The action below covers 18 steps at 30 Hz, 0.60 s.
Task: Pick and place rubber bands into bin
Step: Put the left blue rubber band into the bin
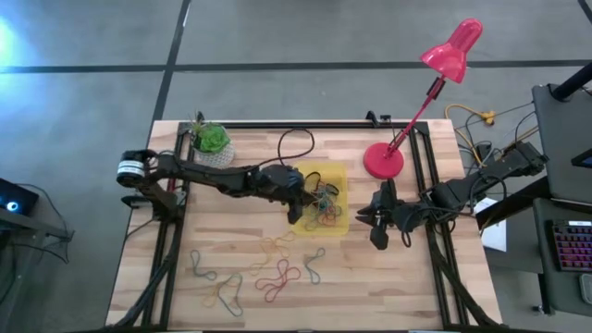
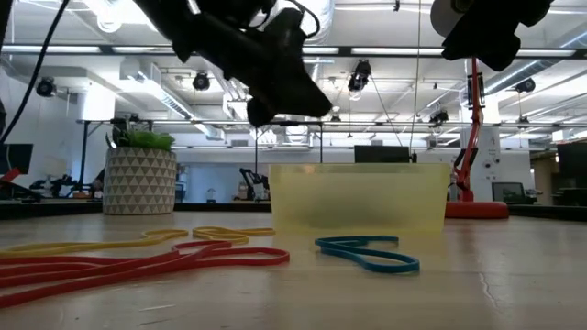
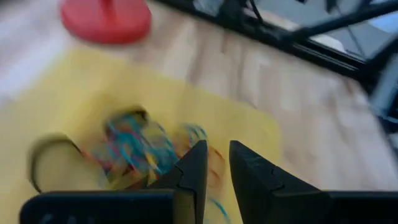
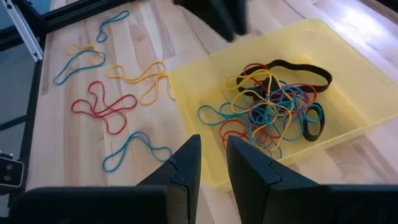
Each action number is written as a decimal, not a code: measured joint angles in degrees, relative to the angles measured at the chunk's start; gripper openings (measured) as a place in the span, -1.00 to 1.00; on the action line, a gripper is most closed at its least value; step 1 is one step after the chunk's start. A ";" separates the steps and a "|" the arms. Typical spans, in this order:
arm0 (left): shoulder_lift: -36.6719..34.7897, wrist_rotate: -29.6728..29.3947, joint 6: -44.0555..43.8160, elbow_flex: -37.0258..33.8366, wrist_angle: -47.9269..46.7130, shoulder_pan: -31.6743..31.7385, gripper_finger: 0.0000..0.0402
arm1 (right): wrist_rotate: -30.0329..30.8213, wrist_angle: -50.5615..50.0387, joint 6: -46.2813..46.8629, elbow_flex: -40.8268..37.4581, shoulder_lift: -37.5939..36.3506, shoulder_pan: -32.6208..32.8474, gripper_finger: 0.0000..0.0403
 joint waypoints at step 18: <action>-20.58 3.65 -25.35 -0.90 -37.28 -18.39 -0.74 | -4.79 0.52 -4.18 -0.92 1.03 0.11 -0.66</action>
